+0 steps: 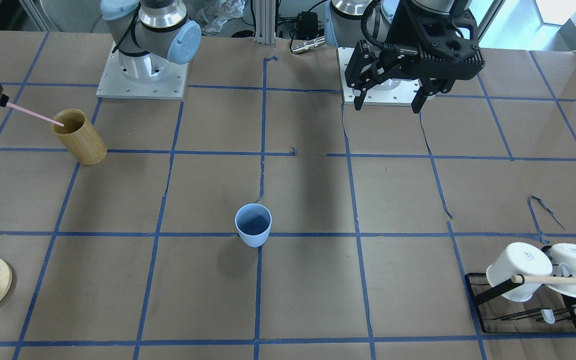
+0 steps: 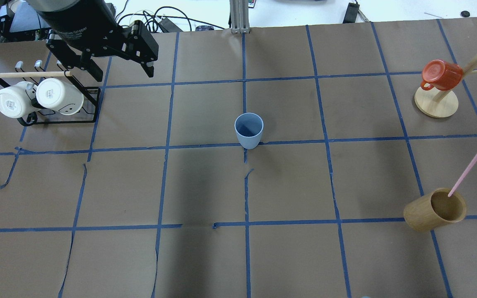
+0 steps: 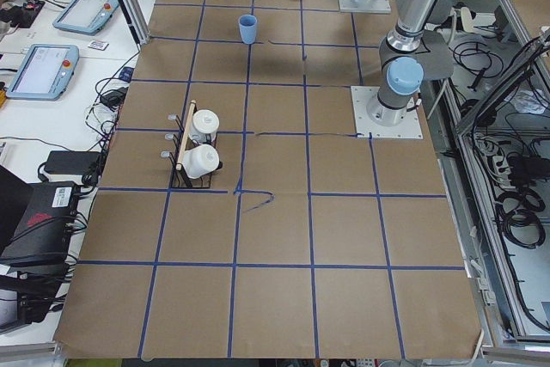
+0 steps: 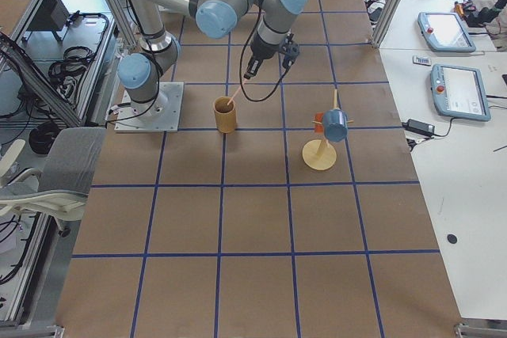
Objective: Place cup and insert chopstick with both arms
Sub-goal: 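Carry the chopstick with the right gripper over the blue cup and lower it in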
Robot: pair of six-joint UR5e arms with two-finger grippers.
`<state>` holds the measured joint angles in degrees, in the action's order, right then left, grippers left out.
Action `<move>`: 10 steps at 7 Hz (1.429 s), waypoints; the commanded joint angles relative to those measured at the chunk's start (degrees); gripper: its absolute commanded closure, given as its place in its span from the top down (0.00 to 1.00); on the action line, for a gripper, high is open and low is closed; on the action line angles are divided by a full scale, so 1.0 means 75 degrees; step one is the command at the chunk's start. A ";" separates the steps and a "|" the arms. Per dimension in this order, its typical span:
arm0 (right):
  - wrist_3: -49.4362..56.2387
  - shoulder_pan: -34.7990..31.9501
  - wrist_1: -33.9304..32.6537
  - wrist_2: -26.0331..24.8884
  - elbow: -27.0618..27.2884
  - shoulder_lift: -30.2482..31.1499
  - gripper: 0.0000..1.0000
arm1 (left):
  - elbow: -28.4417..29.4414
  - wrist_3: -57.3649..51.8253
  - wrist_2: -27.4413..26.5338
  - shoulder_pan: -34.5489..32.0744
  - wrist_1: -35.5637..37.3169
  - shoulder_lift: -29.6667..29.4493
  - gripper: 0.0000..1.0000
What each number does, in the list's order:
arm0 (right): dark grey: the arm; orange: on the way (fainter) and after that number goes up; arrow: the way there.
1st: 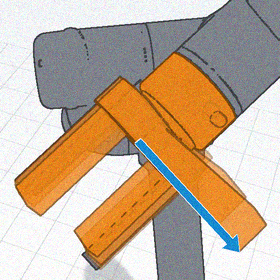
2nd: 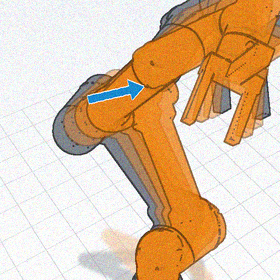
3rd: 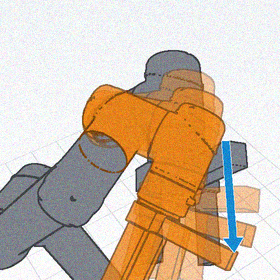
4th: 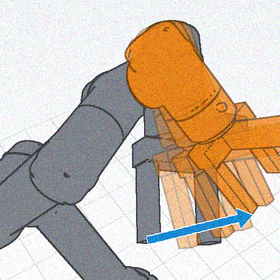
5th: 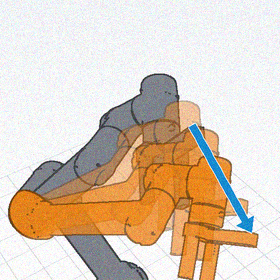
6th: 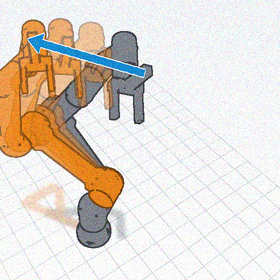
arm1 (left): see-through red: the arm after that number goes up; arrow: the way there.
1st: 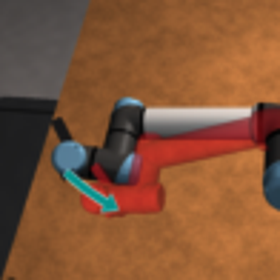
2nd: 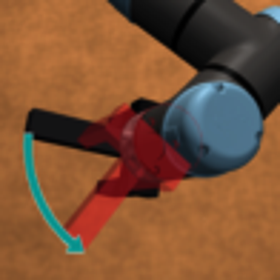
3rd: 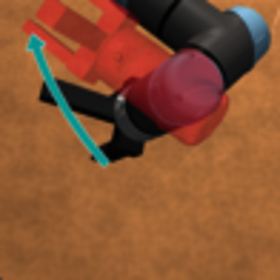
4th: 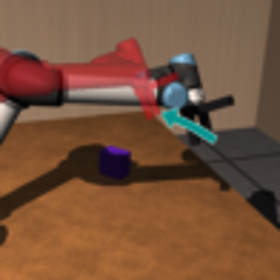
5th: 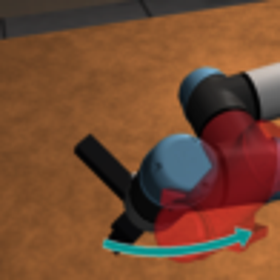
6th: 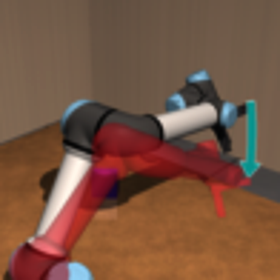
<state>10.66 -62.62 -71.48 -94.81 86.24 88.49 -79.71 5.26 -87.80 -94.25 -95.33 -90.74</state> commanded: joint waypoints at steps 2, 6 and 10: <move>-0.0878 -0.1476 -0.0693 0.0758 -0.1221 -0.0056 0.07 | -0.0001 0.0002 -0.0012 0.0028 -0.0028 0.0040 1.00; -0.2823 -0.3926 -0.3052 0.0770 -0.1175 -0.0665 0.04 | -0.0001 0.0002 -0.0012 0.0005 -0.0063 0.0052 1.00; -0.3964 -0.5862 -0.4069 0.1075 -0.1094 -0.1331 0.05 | 0.0011 0.0002 0.0035 -0.0007 -0.0063 0.0040 1.00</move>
<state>-17.29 -102.95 -98.20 -86.81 77.63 80.61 -79.70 5.27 -87.63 -94.26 -95.80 -90.40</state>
